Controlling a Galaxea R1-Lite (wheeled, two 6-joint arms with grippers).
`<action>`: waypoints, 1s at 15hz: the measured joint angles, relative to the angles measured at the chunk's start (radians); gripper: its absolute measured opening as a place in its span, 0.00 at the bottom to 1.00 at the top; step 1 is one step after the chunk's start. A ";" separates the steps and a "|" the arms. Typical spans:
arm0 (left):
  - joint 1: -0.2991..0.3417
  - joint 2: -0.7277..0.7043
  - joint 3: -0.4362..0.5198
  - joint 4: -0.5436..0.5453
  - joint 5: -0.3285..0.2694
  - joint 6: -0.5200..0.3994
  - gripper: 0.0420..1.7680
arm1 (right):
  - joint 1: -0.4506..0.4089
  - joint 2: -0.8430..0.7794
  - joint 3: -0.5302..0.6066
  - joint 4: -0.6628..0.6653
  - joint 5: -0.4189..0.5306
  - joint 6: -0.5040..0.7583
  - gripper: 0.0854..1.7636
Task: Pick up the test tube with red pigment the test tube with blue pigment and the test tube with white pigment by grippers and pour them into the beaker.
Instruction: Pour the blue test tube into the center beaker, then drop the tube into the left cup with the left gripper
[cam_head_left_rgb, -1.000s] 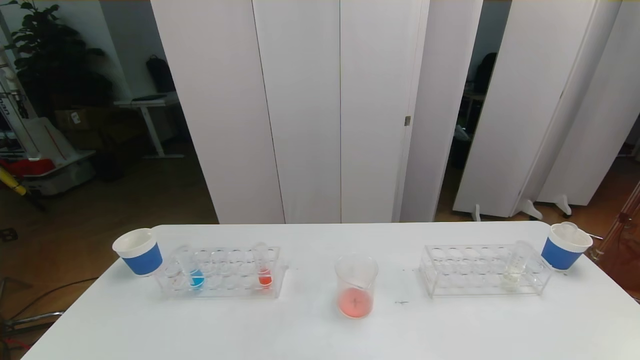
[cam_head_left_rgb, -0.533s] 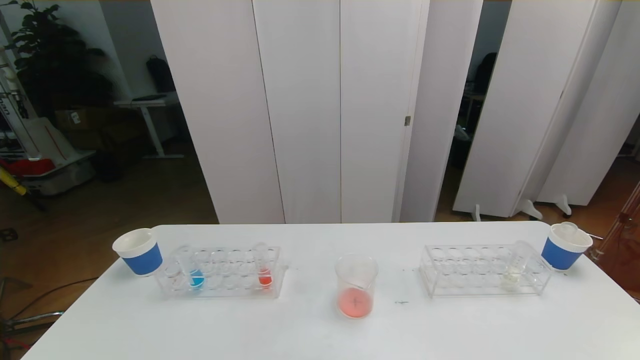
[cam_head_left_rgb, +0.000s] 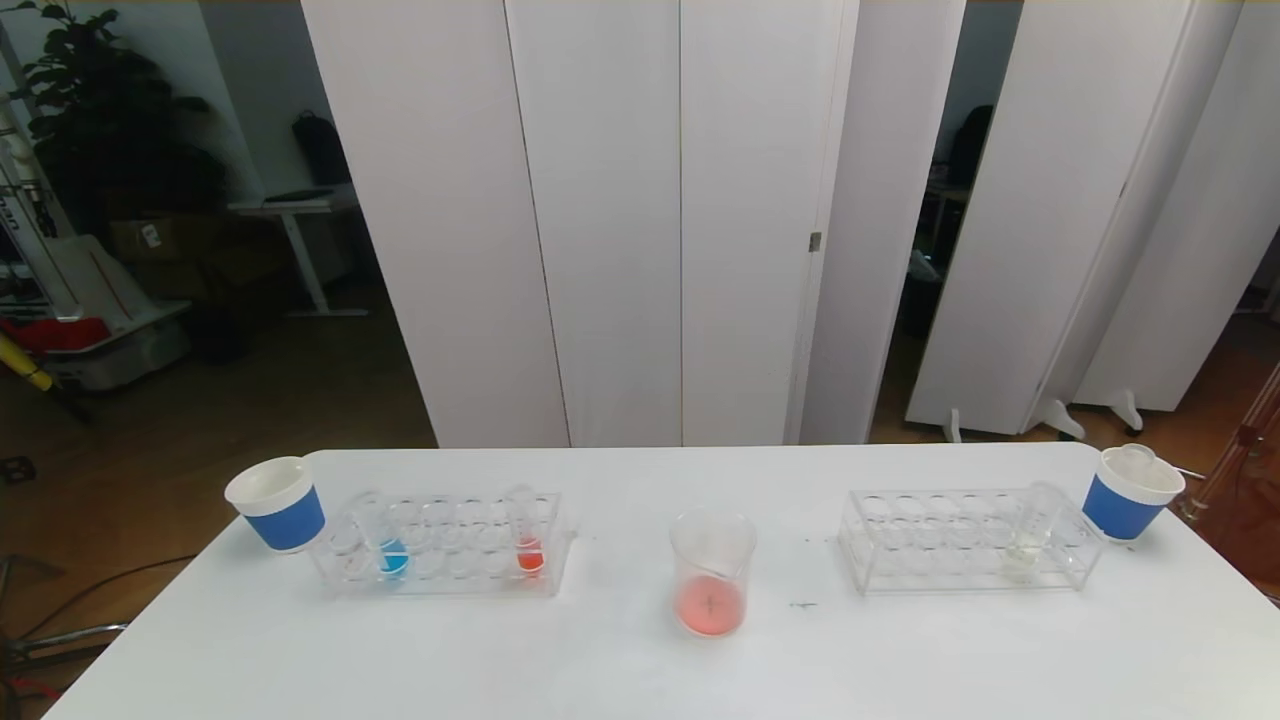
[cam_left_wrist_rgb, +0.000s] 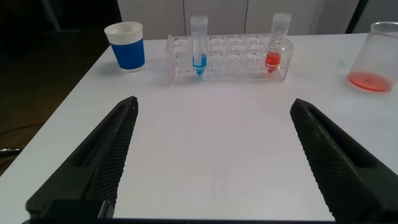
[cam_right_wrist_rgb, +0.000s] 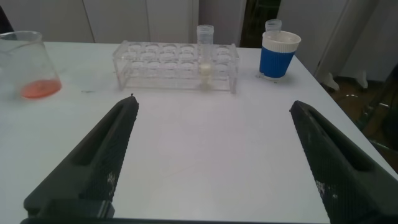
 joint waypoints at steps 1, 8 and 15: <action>0.000 0.000 0.000 0.000 0.000 0.000 0.99 | 0.000 0.000 0.000 0.000 0.000 0.000 0.99; 0.000 0.000 0.000 0.001 0.000 0.007 0.99 | 0.000 0.000 0.000 0.000 0.000 0.000 0.99; 0.000 0.000 0.000 -0.003 0.001 0.002 0.99 | 0.000 0.000 0.000 0.000 0.000 0.000 0.99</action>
